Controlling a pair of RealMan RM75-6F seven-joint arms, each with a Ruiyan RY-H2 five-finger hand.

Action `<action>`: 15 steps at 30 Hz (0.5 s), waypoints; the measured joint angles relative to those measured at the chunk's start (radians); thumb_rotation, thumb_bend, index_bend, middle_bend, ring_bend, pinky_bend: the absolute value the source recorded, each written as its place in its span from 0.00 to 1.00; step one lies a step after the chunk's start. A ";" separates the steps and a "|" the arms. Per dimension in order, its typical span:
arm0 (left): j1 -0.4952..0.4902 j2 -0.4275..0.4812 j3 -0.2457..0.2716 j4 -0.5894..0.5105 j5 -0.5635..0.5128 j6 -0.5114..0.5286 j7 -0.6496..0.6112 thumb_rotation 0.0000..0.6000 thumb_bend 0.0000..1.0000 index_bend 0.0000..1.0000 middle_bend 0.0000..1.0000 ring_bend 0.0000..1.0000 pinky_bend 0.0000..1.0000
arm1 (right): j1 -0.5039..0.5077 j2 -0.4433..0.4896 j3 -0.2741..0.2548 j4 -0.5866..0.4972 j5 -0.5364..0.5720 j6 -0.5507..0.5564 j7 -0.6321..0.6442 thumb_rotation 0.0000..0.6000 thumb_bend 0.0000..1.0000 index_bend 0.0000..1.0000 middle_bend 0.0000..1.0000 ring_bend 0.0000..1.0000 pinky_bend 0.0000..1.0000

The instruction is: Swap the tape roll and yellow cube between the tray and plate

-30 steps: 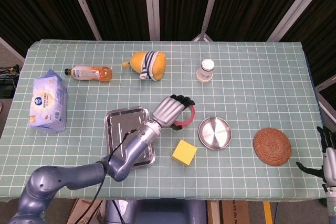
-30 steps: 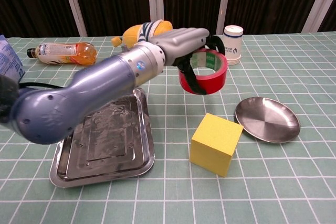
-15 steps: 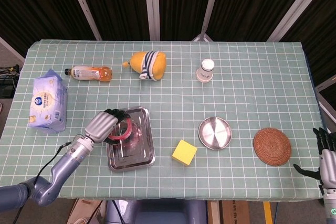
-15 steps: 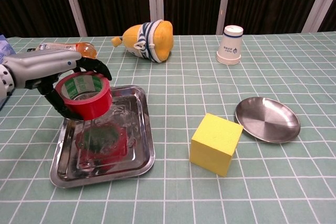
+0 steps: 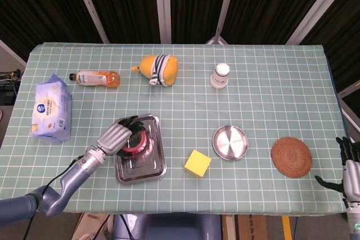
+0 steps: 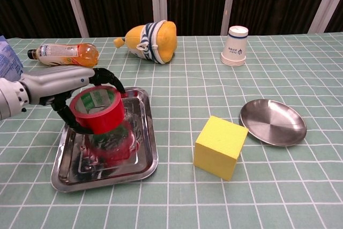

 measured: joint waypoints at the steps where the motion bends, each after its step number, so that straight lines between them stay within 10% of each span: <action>1: -0.001 0.002 0.001 -0.004 -0.004 -0.010 0.004 1.00 0.06 0.17 0.01 0.00 0.07 | -0.001 0.001 0.001 0.000 0.000 0.001 0.003 1.00 0.00 0.03 0.00 0.06 0.00; 15: 0.081 0.075 -0.027 -0.163 0.043 0.206 0.081 1.00 0.00 0.16 0.00 0.00 0.07 | 0.001 0.035 -0.027 0.002 -0.107 -0.024 0.075 1.00 0.00 0.03 0.00 0.06 0.00</action>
